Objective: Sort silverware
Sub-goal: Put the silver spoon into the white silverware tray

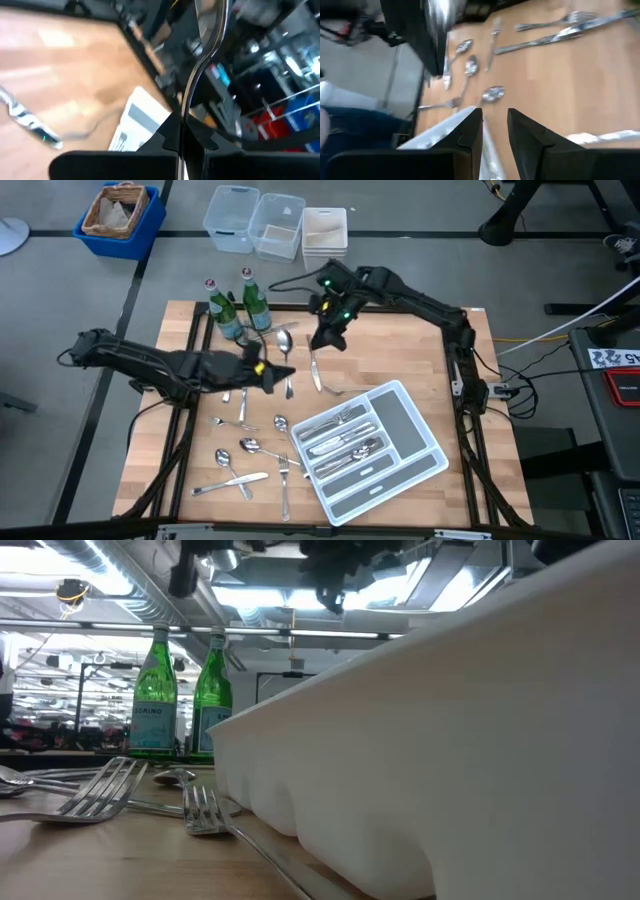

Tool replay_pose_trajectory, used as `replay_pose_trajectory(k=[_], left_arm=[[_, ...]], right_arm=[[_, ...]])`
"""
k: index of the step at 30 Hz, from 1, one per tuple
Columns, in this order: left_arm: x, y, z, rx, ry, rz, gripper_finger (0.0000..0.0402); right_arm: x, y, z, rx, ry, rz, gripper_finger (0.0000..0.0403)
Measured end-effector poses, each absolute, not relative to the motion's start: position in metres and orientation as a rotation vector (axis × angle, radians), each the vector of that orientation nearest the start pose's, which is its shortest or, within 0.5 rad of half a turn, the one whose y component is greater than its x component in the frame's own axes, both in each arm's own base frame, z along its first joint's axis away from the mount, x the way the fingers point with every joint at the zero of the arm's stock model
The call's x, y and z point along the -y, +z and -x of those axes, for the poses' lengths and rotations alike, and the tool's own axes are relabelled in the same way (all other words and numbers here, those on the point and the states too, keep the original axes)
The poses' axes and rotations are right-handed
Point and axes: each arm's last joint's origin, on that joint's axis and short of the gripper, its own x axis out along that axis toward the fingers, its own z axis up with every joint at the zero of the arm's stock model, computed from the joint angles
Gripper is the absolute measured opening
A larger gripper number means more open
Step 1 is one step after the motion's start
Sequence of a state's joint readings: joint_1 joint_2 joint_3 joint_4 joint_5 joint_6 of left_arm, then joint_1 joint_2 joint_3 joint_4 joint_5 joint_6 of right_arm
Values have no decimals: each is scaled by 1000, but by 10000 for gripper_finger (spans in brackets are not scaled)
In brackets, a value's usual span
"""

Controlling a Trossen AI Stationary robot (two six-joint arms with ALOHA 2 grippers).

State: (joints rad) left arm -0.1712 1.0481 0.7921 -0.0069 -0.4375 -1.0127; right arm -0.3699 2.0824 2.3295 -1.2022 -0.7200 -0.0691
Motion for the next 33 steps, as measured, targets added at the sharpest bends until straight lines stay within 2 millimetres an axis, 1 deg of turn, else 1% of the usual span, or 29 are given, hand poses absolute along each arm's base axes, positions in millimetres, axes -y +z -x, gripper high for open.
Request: replay_pose_trajectory(k=[3, 9, 12, 18, 21, 25, 29, 33], left_arm=[[35, 288, -246, -174, 334, 943, 0], [52, 259, -284, -247, 188, 1009, 0], [61, 241, -301, -282, 119, 1049, 0], [82, 209, -333, -406, 26, 1057, 0], [95, 195, -349, -475, -18, 1017, 0], [109, 183, -368, -517, -69, 946, 0], [118, 169, -382, -551, -80, 848, 0], [125, 152, -391, -604, -79, 778, 0]], right_arm=[[144, 394, -386, -793, 266, -387, 92], [162, 422, -353, -741, 107, -335, 92], [170, 429, -341, -739, 49, -332, 92], [182, 426, -325, -804, -36, -367, 92], [187, 424, -321, -839, -84, -372, 92], [190, 421, -318, -880, -164, -349, 92], [190, 421, -318, -890, -186, -340, 92], [189, 420, -316, -912, -180, -350, 92]])
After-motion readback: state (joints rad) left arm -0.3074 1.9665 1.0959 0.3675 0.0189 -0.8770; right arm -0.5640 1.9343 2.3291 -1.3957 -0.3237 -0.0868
